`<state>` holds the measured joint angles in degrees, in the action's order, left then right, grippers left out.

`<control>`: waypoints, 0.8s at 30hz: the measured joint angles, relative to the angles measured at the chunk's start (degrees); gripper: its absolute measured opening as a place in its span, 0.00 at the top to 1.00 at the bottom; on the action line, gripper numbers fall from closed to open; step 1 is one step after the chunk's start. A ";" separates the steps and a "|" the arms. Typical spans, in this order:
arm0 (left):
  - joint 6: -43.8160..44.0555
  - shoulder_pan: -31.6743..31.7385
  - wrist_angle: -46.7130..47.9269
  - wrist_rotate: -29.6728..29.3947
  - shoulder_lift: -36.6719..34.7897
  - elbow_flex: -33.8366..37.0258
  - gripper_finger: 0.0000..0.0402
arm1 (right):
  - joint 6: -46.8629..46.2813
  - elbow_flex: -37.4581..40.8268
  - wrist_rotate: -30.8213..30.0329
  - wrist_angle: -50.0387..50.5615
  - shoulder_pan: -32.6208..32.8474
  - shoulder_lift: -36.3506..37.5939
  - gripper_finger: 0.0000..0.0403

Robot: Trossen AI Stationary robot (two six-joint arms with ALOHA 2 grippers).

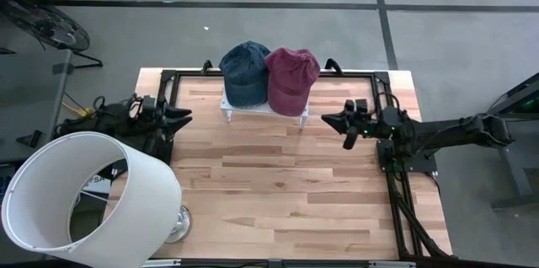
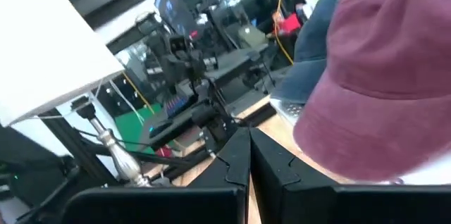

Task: Pick & Place hat
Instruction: Return to Home Position

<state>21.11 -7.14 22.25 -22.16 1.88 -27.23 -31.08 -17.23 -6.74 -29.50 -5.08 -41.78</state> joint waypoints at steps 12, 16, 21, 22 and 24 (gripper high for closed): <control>3.58 0.02 -4.59 -7.84 -1.48 5.51 0.66 | 2.70 12.21 -2.25 -1.45 0.00 23.32 1.00; 3.66 0.02 -4.67 -9.19 -1.50 5.47 0.66 | 3.06 12.99 -2.37 7.16 -0.09 32.07 1.00; 4.72 0.02 -4.24 -10.26 -1.49 5.47 0.66 | 4.40 11.87 -2.36 19.41 -0.09 41.78 1.00; 4.74 0.02 -4.10 -10.51 -1.48 5.47 0.66 | 4.94 11.47 -2.54 19.64 -0.11 41.67 1.00; 5.04 0.02 -4.13 -11.22 -1.48 5.47 0.66 | 5.97 11.40 -2.83 20.62 -0.29 41.17 1.00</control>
<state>26.15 -7.11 18.12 -33.38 0.40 -21.76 -25.11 -5.82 -9.56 -8.88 -5.37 -0.61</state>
